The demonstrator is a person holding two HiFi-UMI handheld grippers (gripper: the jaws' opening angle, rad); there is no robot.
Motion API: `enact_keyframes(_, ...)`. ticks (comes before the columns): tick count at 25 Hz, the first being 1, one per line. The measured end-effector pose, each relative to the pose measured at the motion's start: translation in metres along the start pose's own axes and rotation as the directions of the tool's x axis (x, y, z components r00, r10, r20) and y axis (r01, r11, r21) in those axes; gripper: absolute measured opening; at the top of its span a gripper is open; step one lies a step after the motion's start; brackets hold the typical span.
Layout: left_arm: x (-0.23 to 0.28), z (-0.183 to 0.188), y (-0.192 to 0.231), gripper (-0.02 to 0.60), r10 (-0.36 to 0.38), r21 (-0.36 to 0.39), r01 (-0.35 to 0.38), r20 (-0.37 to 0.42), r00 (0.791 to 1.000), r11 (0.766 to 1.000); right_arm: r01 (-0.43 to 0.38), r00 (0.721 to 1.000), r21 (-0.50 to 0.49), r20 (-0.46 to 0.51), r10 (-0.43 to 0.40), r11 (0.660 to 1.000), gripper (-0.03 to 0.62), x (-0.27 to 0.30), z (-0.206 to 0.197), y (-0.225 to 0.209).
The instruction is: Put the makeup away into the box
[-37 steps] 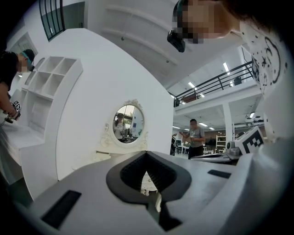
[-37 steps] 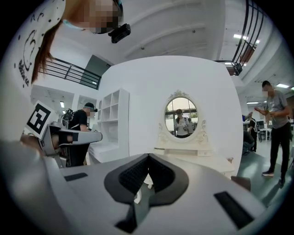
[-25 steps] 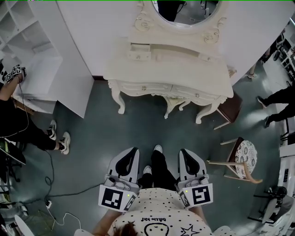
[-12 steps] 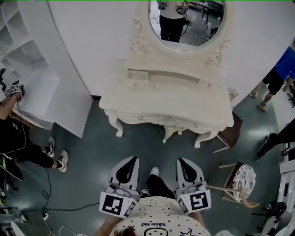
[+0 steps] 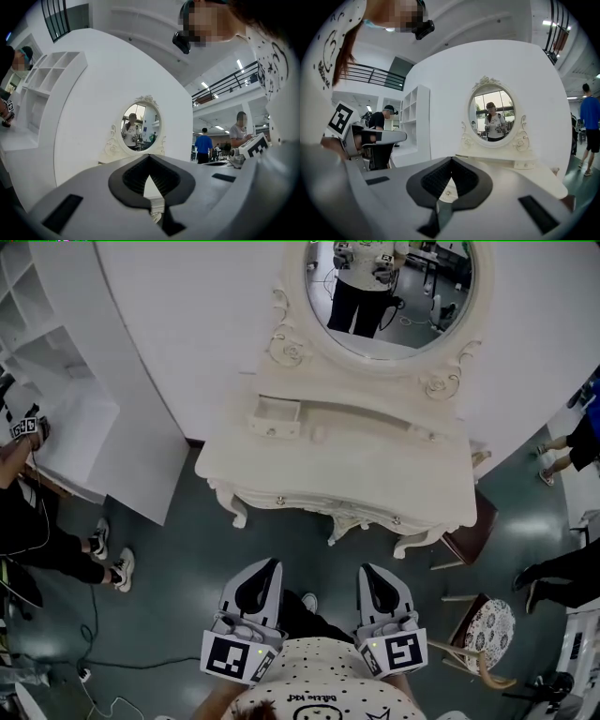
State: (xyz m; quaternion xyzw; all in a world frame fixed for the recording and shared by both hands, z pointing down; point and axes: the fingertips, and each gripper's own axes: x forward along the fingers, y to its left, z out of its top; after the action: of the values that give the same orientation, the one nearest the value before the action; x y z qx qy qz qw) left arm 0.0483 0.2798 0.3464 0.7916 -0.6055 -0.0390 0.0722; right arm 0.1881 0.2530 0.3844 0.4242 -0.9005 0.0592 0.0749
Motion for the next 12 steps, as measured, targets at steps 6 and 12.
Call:
enact_keyframes(6, 0.025, 0.003, 0.007, -0.005, -0.006, 0.000, 0.006, -0.006, 1.000, 1.000, 0.004, 1.000, 0.018, -0.006, -0.004, 1.000, 0.006, 0.019, 0.002, -0.015)
enact_keyframes(12, 0.060, 0.003, 0.028, -0.005, -0.030, -0.014, 0.029, -0.012, 0.999, 0.999, 0.026, 1.000, 0.028, -0.012, -0.026, 0.999, 0.006, 0.054, 0.006, -0.030)
